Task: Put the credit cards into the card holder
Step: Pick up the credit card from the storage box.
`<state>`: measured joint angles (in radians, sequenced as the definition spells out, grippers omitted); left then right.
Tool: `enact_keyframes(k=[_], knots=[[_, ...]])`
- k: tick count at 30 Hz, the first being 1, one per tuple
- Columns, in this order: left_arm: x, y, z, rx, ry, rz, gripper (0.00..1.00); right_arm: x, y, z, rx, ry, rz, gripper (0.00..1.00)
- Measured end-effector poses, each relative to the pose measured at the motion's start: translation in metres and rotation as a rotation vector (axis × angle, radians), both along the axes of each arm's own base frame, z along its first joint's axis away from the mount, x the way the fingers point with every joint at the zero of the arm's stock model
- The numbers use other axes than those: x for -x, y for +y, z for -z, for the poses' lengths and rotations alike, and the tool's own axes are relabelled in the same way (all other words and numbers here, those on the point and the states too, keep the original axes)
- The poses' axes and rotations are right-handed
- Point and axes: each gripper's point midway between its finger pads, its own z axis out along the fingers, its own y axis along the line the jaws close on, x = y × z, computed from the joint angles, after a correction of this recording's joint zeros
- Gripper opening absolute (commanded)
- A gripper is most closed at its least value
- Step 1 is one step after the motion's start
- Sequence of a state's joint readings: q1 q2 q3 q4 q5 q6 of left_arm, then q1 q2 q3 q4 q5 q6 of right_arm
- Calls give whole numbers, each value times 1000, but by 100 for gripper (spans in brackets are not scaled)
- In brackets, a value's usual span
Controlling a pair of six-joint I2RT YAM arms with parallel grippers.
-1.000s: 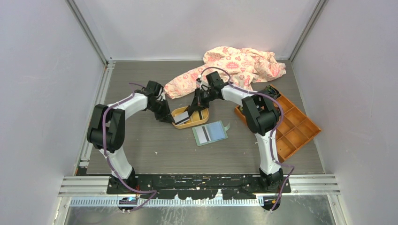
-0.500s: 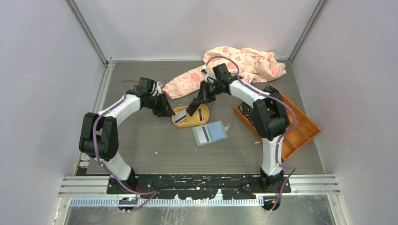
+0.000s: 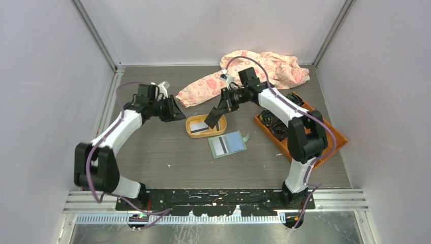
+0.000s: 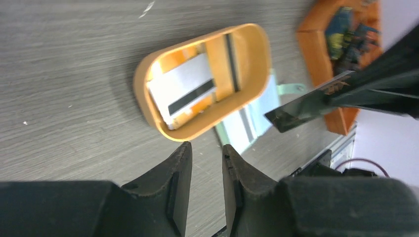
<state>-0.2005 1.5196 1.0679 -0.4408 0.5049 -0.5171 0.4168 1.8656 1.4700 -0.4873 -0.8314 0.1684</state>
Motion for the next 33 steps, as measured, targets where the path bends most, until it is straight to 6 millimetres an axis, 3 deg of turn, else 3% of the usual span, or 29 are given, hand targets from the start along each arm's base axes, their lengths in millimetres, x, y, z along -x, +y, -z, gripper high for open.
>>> enact_keyframes(k=[1, 4, 8, 9, 12, 16, 17, 21, 25, 29, 33], knots=[[4, 0, -13, 13, -53, 11, 33, 8, -2, -7, -14, -22, -30, 1], [18, -2, -67, 77, -308, 51, 54, 34, -8, -23, -59, -89, -129, 1], [50, -3, -122, 179, -655, 81, 97, 75, -19, -34, -115, -174, -266, 1], [60, -2, -128, 211, -727, 80, 99, 87, -22, -34, -126, -193, -304, 1], [85, -1, -120, 303, -816, 61, 93, 112, -25, -32, -146, -247, -400, 1], [105, -15, -95, 405, -773, 103, 84, 139, -24, -26, -160, -316, -535, 1], [111, -25, -90, 419, -755, 138, 84, 145, -23, -24, -162, -333, -572, 1], [166, -78, -88, 479, -768, 409, 84, 168, -23, -17, -168, -379, -694, 1], [202, -104, -79, 467, -844, 558, 84, 183, -27, -10, -173, -382, -778, 1], [213, -113, -51, 400, -846, 604, 81, 194, -27, 2, -169, -355, -858, 1], [211, -116, -33, 349, -812, 589, 76, 204, -26, 14, -155, -320, -941, 1]])
